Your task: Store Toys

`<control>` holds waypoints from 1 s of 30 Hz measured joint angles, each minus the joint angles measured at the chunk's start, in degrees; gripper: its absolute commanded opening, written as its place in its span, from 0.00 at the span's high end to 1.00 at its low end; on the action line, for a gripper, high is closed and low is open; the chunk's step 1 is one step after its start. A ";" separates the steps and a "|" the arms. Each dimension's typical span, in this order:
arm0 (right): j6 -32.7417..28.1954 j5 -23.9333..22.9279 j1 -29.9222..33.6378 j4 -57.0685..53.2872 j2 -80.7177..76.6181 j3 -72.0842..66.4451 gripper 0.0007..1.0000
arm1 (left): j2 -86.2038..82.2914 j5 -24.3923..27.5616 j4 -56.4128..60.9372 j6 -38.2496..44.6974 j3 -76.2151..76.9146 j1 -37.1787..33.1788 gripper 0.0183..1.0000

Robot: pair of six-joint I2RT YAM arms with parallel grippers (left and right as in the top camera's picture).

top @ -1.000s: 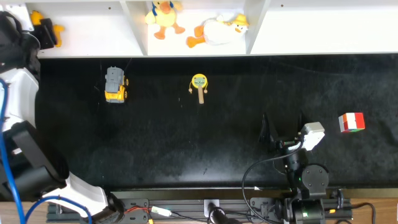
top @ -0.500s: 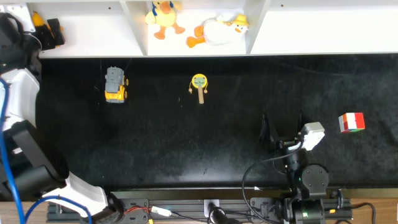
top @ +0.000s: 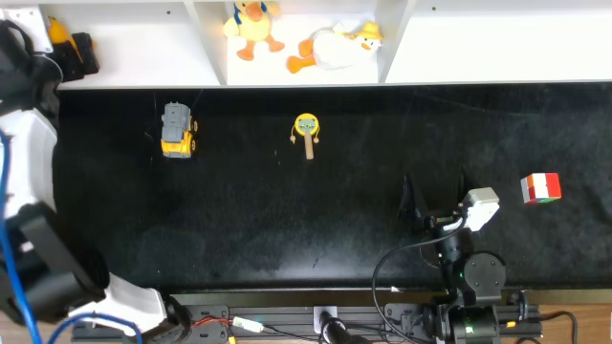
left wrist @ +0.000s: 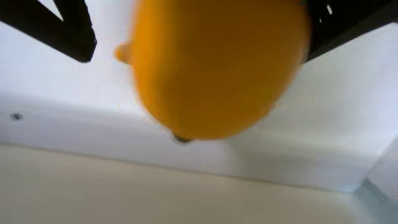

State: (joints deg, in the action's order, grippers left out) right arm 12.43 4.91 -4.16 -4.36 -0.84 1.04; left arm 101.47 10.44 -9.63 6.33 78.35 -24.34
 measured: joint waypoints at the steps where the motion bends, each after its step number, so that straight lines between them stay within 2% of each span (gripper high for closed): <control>1: -0.02 -0.02 0.00 0.00 0.00 0.00 0.00 | -2.23 0.04 -1.60 0.00 0.00 -0.02 0.00; 6: 0.00 0.00 0.00 0.02 0.00 0.00 0.01 | -9.20 -0.11 -7.76 0.72 0.02 -0.02 0.00; 19: 0.00 0.00 0.00 0.00 0.00 0.00 0.00 | -23.28 -0.11 -33.33 2.84 -0.46 0.00 0.00; 25: 0.00 0.00 0.00 0.04 0.00 0.00 0.00 | -34.38 0.46 -35.43 2.82 -6.99 2.25 0.00; 30: -0.02 -0.02 0.00 0.02 0.00 0.00 0.00 | -41.86 0.24 -33.79 2.51 -17.22 8.52 0.00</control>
State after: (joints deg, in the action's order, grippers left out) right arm 12.40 4.89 -4.16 -4.34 -0.84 1.04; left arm 59.61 10.68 -43.42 8.84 61.12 -15.81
